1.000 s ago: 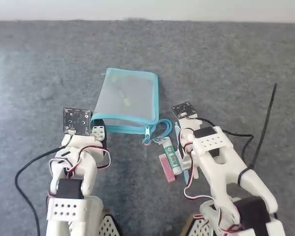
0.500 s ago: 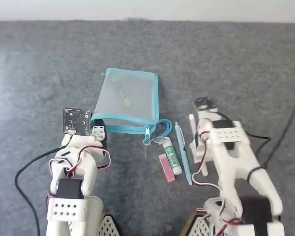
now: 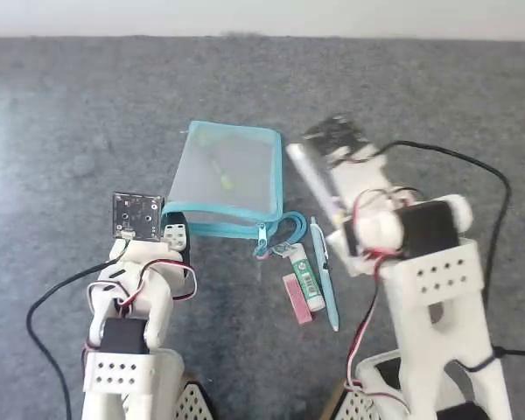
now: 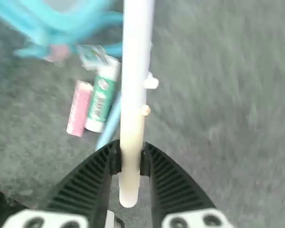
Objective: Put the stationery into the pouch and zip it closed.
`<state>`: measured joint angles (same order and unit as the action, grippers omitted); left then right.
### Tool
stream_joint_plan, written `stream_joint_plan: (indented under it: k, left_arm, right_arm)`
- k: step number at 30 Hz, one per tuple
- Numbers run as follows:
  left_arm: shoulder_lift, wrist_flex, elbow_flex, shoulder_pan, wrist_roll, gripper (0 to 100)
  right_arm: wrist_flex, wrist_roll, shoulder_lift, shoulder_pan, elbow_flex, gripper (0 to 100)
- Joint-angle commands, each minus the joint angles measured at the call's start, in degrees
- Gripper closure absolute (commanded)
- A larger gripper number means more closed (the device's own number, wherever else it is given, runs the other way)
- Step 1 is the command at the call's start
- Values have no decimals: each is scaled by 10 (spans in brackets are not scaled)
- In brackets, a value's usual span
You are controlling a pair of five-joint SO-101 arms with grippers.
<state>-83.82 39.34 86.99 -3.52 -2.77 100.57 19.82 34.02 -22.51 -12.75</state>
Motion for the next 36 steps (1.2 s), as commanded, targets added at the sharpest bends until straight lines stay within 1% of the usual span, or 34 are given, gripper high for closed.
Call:
stream_joint_plan:
  k: [1,5,7,12,14,18,21,25,29,36]
  left_arm:
    - [-5,-18,-9,3,-8,989]
    - [-6,-18,-9,3,-8,989]
    - [-6,-19,-9,3,-8,989]
    - [-5,-27,-9,3,-8,989]
    - [-5,-45,-6,2,-11,989]
    - [-4,-69,-7,-2,-30,989]
    - [-4,-71,-7,-3,-33,989]
    - [-4,-69,-4,-3,-32,989]
    - [-4,-62,-4,2,-31,989]
    - [-4,-63,-4,2,-31,989]
  right_arm:
    - [24,-7,-6,-87,24,991]
    - [24,-8,-28,-160,6,991]
    - [25,-14,-27,-175,3,991]
    - [25,-16,7,-182,1,991]
    - [27,-15,19,-205,-9,991]
    - [26,2,9,-245,-82,991]
    - [25,-1,-28,-237,-91,991]
    - [25,-24,-70,-194,-55,991]
    - [24,-26,-96,-155,-17,991]
    - [25,-32,-50,-165,-10,991]
